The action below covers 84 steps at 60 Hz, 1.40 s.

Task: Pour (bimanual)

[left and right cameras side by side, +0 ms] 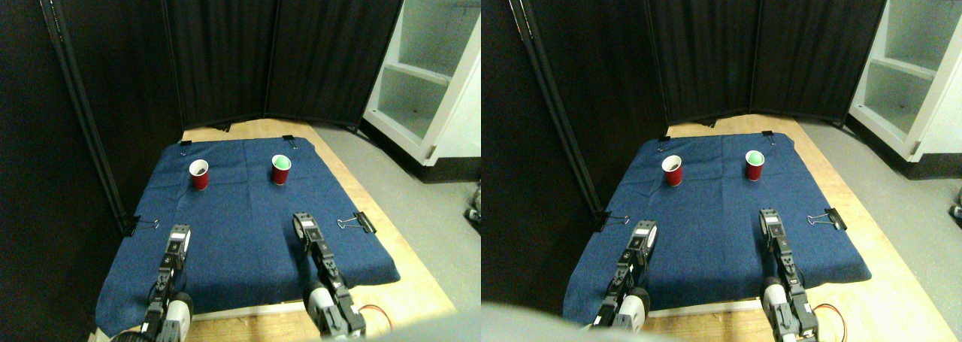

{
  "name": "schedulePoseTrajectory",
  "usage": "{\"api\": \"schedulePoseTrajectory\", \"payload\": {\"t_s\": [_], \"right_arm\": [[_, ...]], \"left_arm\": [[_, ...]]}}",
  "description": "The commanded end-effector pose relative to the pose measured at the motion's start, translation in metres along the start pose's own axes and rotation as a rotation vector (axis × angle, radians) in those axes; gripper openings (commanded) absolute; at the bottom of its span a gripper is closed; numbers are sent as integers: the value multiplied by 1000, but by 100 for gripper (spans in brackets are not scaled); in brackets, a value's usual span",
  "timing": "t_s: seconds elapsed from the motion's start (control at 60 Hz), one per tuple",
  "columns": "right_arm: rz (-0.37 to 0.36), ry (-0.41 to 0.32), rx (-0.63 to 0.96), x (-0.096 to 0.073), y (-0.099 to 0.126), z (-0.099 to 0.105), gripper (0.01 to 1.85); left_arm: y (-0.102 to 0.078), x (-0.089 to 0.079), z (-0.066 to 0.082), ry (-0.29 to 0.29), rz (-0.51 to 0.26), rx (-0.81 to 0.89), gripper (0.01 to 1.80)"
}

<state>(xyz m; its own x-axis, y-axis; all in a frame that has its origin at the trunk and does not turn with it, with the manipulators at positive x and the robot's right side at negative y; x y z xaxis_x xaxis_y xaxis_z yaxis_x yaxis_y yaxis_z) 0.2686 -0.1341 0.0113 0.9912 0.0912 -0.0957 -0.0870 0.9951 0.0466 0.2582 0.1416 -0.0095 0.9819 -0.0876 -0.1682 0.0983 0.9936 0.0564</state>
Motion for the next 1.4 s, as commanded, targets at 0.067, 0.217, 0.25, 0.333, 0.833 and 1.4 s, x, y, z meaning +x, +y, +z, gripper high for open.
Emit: {"api": "schedulePoseTrajectory", "payload": {"t_s": [0.067,0.217,0.25,0.333,0.833,1.4], "right_arm": [[3,-29,-12,0,1,4,38],[16,-34,-17,0,0,4,38],[18,-36,-17,0,0,4,38],[21,-45,-11,0,0,3,37],[12,-184,253,21,1,19,43],[-101,-210,651,47,7,47,54]], "left_arm": [[-2,1,5,-32,1,-6,33],[-1,2,7,-24,9,-11,33],[-1,1,8,-23,12,-8,33],[-1,2,8,-12,8,12,33],[-6,21,37,-184,-97,-130,61],[-22,56,69,-205,42,-460,75]]}}
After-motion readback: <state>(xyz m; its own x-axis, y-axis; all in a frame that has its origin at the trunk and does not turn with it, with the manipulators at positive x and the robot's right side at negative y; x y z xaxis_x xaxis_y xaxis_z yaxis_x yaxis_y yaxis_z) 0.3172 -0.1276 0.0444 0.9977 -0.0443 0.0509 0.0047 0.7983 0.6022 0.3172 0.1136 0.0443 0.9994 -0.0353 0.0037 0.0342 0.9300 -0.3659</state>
